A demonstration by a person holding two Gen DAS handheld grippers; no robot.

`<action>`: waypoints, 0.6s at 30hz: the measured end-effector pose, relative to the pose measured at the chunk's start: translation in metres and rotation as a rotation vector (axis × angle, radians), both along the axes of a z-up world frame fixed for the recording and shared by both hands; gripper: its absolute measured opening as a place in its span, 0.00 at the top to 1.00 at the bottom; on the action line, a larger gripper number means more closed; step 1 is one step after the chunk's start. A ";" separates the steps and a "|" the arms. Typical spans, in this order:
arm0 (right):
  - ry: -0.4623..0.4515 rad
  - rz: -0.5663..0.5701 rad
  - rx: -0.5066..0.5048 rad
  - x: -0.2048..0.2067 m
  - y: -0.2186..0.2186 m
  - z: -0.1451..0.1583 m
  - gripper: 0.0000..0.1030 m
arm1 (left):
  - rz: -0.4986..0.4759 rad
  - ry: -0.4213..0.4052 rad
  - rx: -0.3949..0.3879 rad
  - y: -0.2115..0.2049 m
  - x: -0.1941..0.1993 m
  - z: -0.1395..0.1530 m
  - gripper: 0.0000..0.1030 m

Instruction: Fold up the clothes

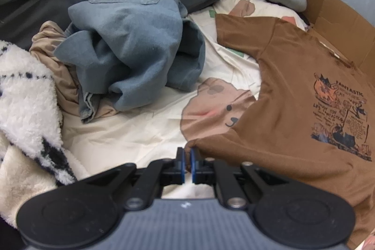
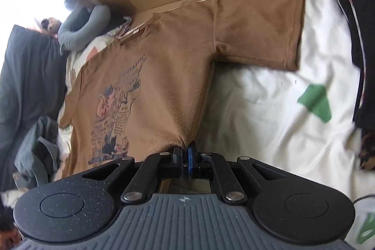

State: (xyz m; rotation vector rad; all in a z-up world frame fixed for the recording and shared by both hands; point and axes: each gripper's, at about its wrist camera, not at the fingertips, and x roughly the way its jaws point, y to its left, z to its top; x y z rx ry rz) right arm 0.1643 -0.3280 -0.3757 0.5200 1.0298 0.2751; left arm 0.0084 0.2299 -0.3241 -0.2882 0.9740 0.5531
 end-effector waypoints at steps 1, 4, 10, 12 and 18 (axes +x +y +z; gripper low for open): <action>-0.001 0.011 -0.012 0.002 0.000 0.006 0.99 | 0.000 -0.003 -0.001 0.000 0.000 0.001 0.95; 0.008 0.023 -0.046 0.009 -0.003 0.018 0.99 | 0.000 -0.008 -0.004 0.000 0.000 0.002 0.95; 0.106 -0.025 -0.064 0.025 -0.002 -0.020 0.96 | 0.017 -0.001 -0.026 -0.001 0.003 -0.006 0.95; 0.143 -0.043 -0.069 0.022 -0.003 -0.033 0.92 | 0.012 0.000 -0.027 -0.003 0.004 -0.007 0.95; 0.170 -0.038 -0.048 -0.002 -0.004 -0.038 0.66 | -0.001 0.000 -0.024 -0.005 0.007 -0.010 0.95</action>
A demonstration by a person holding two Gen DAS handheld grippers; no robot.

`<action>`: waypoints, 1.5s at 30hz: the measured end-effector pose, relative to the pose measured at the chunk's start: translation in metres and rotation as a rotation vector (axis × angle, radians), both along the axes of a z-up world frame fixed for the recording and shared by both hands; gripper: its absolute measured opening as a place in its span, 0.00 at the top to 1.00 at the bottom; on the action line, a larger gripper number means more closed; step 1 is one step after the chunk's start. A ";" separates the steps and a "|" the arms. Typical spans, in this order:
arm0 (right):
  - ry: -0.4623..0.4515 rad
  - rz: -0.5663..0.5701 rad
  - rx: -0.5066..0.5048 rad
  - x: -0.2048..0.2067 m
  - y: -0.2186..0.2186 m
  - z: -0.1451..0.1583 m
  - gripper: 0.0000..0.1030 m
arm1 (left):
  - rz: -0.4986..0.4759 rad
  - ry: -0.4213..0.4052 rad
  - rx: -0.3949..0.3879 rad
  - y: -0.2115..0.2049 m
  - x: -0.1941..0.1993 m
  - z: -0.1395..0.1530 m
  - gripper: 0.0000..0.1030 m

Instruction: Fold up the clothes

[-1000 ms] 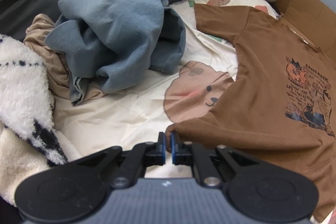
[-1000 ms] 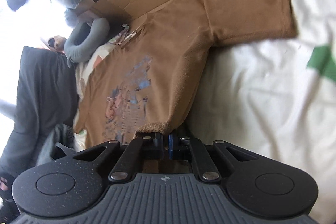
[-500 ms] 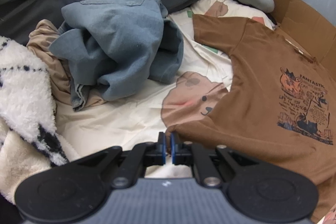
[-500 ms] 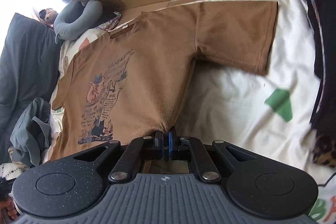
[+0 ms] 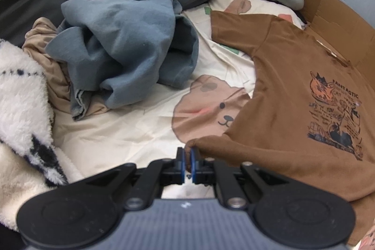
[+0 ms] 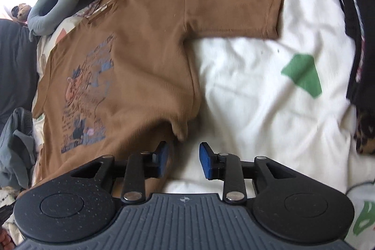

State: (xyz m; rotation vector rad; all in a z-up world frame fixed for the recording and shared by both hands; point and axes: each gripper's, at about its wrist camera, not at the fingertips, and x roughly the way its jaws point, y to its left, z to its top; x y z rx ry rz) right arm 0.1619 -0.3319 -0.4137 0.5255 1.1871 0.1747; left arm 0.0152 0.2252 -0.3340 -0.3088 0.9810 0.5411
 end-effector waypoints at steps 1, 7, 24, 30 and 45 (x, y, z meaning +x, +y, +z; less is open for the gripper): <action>0.006 -0.002 0.011 -0.005 -0.001 0.000 0.63 | 0.003 0.000 -0.002 0.000 0.000 -0.001 0.95; 0.045 0.001 0.161 -0.030 0.004 -0.001 0.63 | 0.013 -0.006 -0.014 0.002 -0.001 -0.004 0.95; 0.176 0.178 0.271 -0.056 0.084 -0.032 0.59 | 0.073 -0.002 -0.111 0.011 -0.024 -0.033 0.95; 0.138 0.213 0.297 -0.055 0.092 -0.017 0.99 | 0.064 -0.008 -0.121 0.012 -0.029 -0.037 0.95; 0.024 0.300 0.300 -0.005 0.107 0.044 1.00 | 0.042 -0.034 -0.150 0.007 -0.032 -0.046 0.95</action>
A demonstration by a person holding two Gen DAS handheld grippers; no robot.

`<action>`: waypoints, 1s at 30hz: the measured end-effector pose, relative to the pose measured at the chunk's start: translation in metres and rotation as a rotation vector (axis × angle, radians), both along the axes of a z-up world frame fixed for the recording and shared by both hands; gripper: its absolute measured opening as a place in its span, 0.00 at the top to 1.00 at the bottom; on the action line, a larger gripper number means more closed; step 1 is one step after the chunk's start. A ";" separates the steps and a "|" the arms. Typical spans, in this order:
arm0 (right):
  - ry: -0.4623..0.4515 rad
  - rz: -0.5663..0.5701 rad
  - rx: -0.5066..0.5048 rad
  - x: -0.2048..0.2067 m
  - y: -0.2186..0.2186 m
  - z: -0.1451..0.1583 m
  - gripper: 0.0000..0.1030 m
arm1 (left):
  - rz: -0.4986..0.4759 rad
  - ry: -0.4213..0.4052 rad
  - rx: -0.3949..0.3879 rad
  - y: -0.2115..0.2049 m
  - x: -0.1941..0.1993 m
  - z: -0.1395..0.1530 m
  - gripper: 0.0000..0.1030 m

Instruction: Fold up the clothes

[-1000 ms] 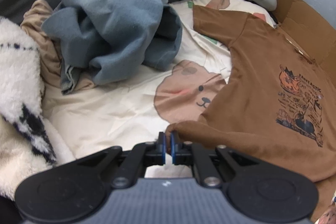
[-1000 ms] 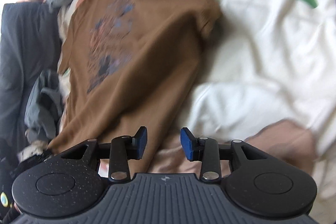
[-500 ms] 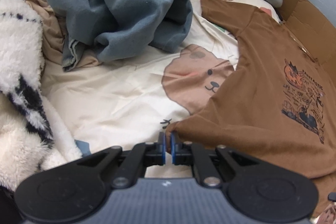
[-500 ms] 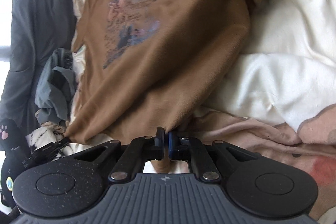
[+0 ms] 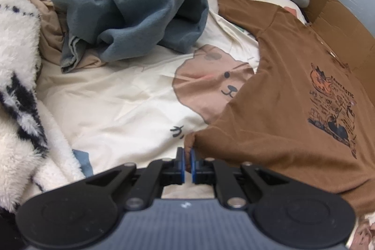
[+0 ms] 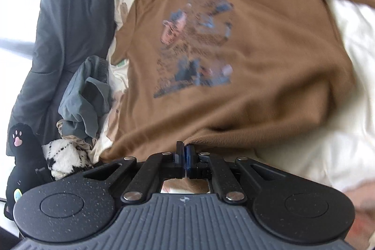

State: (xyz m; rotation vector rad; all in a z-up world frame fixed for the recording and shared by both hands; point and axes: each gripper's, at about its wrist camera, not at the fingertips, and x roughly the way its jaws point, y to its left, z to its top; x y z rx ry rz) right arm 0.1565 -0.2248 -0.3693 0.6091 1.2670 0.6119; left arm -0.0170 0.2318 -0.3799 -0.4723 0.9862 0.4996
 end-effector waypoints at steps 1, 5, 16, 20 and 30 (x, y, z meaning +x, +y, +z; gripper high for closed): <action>-0.006 -0.002 0.000 0.006 0.003 0.002 1.00 | 0.000 -0.001 -0.001 0.000 0.000 0.000 0.95; -0.008 -0.017 -0.004 0.031 0.015 0.002 1.00 | -0.001 0.001 -0.005 0.003 -0.001 -0.002 0.95; 0.050 -0.020 -0.062 0.075 0.040 -0.023 1.00 | -0.006 0.018 -0.008 0.006 -0.002 -0.008 0.95; 0.083 -0.047 -0.079 0.086 0.043 -0.037 1.00 | -0.009 0.027 -0.012 0.005 -0.001 -0.012 0.95; 0.117 -0.108 -0.079 0.104 0.046 -0.053 0.56 | -0.014 0.038 -0.011 0.004 0.000 -0.014 0.95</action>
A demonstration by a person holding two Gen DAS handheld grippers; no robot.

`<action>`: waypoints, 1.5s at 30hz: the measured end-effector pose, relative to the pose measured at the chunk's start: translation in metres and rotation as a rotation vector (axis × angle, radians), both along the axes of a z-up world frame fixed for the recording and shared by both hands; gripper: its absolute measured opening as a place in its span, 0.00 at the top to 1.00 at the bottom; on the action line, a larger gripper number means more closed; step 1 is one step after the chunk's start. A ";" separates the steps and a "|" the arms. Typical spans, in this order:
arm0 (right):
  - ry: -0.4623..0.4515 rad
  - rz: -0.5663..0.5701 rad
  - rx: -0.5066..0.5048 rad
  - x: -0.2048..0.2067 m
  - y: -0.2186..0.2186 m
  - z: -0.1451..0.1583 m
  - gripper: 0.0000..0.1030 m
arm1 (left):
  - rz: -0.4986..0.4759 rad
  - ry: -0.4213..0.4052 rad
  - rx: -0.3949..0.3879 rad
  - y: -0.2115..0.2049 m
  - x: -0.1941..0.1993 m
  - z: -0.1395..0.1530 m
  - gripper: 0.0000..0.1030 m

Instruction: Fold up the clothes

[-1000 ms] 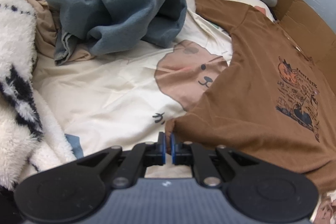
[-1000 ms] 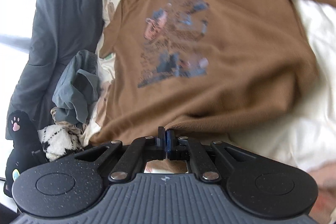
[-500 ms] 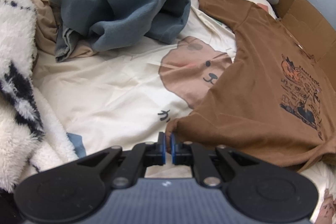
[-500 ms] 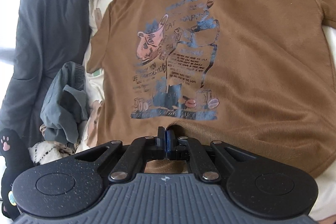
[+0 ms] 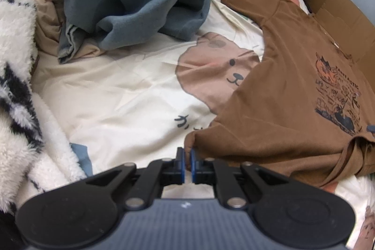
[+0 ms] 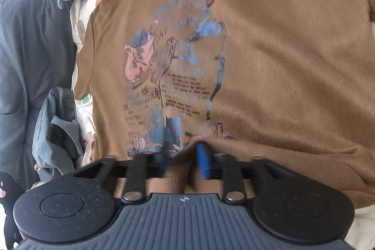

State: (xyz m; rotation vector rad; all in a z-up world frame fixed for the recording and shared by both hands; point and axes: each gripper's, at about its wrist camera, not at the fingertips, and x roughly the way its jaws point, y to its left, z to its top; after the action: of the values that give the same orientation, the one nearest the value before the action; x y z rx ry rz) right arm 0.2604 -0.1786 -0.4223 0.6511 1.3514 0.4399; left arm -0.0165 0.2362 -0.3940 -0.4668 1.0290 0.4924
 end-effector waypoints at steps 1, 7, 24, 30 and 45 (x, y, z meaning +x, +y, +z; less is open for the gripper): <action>-0.010 -0.006 0.008 0.000 -0.001 0.003 0.52 | 0.000 -0.001 0.001 0.000 0.000 0.001 0.95; -0.065 -0.015 0.041 -0.005 -0.008 0.035 0.50 | 0.003 -0.014 0.001 -0.001 0.001 0.007 0.95; 0.111 -0.172 0.105 -0.086 -0.025 0.002 0.60 | 0.000 -0.040 -0.001 -0.006 -0.001 0.016 0.95; 0.193 -0.248 0.140 -0.095 -0.017 -0.023 0.60 | 0.003 -0.036 -0.007 -0.006 -0.005 0.013 0.95; 0.309 -0.456 0.286 -0.102 -0.015 -0.063 0.70 | 0.024 -0.028 -0.044 0.002 -0.008 0.006 0.95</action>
State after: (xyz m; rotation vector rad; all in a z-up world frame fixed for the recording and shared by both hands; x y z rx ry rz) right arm 0.1579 -0.1938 -0.4857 1.2724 1.3848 0.1648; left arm -0.0248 0.2385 -0.3880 -0.5240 1.0100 0.4840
